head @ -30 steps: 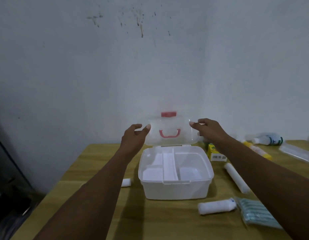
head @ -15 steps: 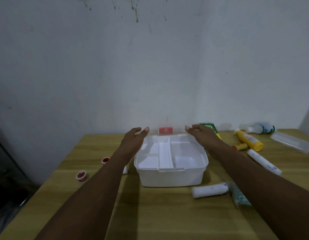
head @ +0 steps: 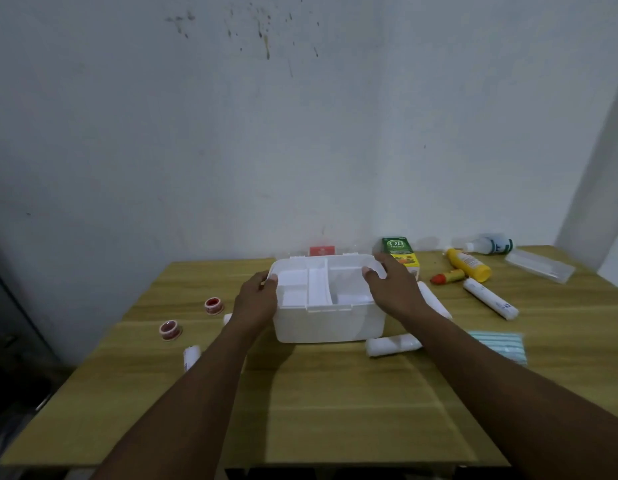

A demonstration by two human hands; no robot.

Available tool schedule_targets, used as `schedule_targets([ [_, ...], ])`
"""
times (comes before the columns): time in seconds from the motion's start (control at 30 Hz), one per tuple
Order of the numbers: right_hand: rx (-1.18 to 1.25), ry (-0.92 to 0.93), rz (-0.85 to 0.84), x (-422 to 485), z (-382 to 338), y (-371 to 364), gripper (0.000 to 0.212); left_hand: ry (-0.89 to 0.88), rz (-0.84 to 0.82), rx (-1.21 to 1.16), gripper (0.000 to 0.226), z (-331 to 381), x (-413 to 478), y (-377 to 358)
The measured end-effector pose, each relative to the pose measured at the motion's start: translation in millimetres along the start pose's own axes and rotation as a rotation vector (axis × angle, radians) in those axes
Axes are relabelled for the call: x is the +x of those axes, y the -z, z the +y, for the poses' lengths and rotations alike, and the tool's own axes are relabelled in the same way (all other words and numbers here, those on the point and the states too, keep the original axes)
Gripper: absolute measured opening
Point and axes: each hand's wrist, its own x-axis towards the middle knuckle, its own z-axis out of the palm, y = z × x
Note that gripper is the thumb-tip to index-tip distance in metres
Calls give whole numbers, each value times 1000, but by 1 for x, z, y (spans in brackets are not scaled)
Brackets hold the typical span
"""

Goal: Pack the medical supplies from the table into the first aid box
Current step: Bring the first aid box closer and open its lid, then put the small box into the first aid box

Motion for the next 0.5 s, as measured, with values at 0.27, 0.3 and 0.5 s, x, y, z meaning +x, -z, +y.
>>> schedule_targets([
  [0.27,-128,-83,200,62,13,29,34,10,85,11,41,-5,17,-8],
  [0.3,-203,-101,179,75,22,34,36,10,97,22,41,-6,20,-9],
  [0.5,-480,-164,9,114,58,28,63,7,124,52,40,-10,38,-15],
])
